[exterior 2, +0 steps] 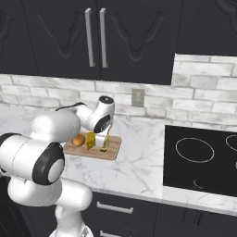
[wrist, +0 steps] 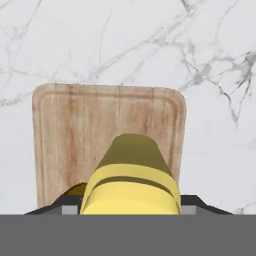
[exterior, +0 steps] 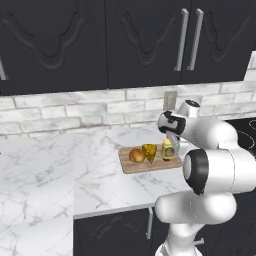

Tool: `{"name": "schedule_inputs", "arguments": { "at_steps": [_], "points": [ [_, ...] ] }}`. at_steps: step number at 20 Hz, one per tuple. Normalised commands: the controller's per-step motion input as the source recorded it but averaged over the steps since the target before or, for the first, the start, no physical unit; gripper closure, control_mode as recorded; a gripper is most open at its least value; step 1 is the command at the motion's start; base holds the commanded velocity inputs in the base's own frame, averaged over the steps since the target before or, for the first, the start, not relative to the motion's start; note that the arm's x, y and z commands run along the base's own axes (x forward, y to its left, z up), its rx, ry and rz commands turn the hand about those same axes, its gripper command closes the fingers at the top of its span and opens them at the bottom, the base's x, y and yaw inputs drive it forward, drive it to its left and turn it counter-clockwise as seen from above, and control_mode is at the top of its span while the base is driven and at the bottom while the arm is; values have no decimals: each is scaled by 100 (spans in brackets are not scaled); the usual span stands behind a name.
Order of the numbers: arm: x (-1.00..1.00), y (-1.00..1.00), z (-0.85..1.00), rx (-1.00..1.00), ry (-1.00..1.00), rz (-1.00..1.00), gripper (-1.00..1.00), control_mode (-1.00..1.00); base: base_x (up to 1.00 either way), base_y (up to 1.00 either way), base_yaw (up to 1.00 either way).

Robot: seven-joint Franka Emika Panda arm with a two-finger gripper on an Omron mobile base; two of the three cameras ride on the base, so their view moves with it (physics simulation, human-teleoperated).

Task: Retrieve the reheated potato from the microwave, then place the potato, cheese, and condiment on the cutting board.

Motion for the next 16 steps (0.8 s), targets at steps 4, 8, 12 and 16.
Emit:
{"name": "schedule_inputs", "arguments": {
  "at_steps": [4, 8, 12, 16],
  "points": [
    [19, 0, -4, 0, -2, 0, 100, -100, 0, 0, 0],
    [9, -3, -13, 0, -2, 0, 100, -100, 0, 0, 0],
    [2, 0, -25, 0, 0, 0, 100, -100, 0, 0, 0],
    [0, -4, -28, 0, 0, 0, 100, -100, 0, 0, 0]
  ]
}}
